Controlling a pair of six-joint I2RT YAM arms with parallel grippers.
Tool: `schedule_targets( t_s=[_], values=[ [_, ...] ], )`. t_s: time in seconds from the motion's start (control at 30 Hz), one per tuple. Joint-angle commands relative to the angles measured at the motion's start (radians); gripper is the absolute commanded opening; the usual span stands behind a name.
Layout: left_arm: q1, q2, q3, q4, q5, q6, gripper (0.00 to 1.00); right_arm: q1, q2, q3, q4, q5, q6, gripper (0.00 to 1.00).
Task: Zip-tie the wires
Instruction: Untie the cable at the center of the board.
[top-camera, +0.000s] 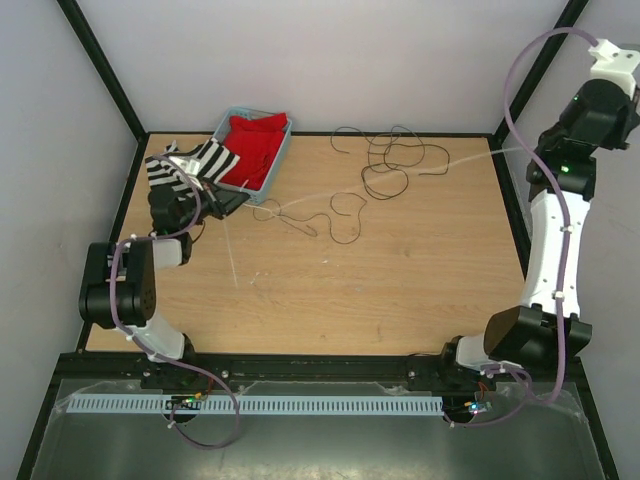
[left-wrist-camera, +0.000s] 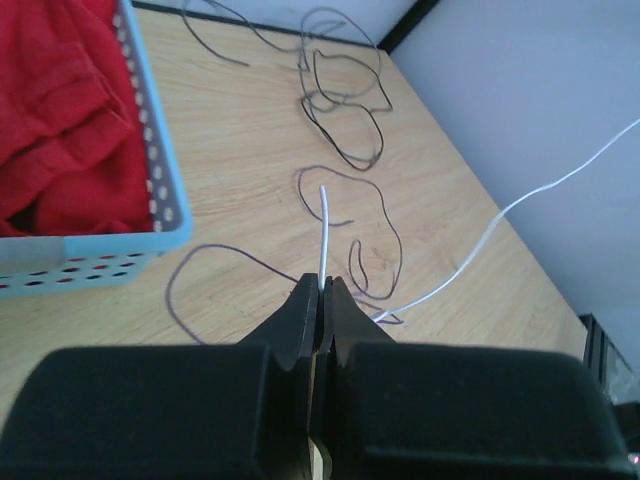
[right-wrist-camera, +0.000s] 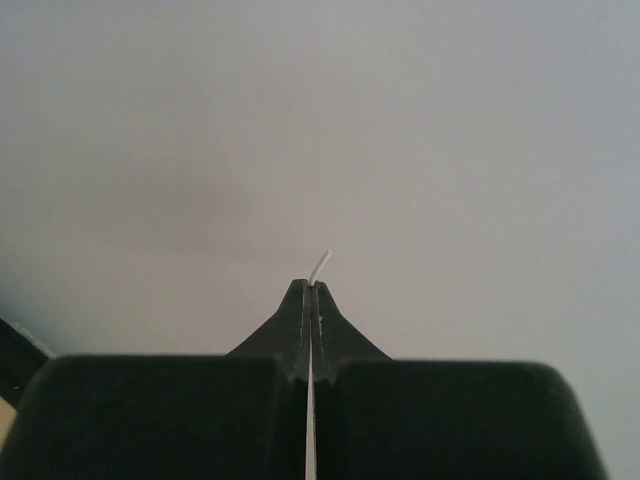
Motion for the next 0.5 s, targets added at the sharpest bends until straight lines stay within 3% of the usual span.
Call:
schedule_targets(
  t_s=[0.0, 0.3, 0.47],
  values=[
    [0.065, -0.007, 0.052, 0.081, -0.002, -0.107, 0.0, -0.052, -0.008, 0.051, -0.023, -0.023, 0.068, 0.0],
    [0.174, -0.151, 0.141, 0.064, -0.142, -0.167, 0.0, -0.151, 0.012, 0.075, -0.062, -0.058, 0.109, 0.0],
    [0.25, -0.255, 0.287, -0.129, -0.198, -0.16, 0.0, -0.214, 0.005, 0.044, -0.065, -0.089, 0.138, 0.0]
  ],
)
